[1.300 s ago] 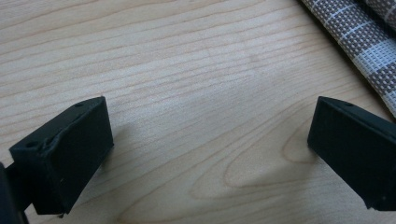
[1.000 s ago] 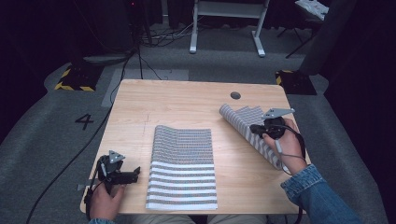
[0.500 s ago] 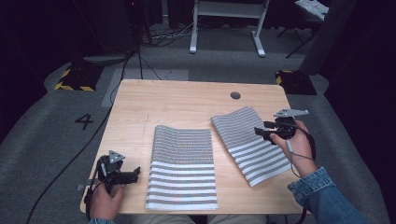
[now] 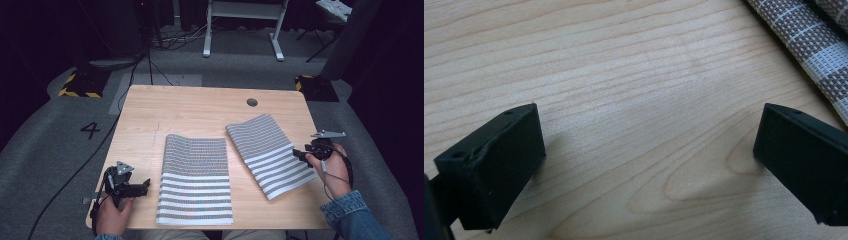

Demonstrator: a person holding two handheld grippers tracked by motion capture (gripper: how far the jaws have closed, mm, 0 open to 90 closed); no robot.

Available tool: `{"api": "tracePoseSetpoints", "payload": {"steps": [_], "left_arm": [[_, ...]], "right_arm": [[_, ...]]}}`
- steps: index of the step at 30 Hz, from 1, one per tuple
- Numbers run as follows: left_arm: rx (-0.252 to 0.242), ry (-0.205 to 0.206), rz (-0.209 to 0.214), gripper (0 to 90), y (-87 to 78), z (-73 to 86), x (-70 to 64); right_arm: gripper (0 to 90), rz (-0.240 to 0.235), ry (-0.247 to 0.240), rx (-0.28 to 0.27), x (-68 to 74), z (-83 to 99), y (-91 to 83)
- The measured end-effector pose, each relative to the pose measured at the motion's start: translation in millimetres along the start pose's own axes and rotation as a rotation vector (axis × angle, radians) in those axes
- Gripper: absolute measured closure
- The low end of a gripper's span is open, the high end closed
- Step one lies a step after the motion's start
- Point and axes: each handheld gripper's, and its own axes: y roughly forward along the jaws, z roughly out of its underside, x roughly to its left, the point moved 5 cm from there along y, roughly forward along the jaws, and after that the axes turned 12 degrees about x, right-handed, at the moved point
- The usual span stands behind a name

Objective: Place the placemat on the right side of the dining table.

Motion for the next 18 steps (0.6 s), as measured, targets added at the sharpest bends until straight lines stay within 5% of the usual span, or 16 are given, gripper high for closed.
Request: {"api": "tracePoseSetpoints", "payload": {"steps": [12,18], "left_arm": [[0.000,0.000,0.000,0.2,0.0,0.0,0.0],[0.000,0.000,0.000,0.2,0.0,0.0,0.0]], "right_arm": [[37.0,0.011,0.030,0.089,-12.9,30.2,24.3],[35.4,0.009,0.022,0.088,-8.9,33.4,25.8]]}}
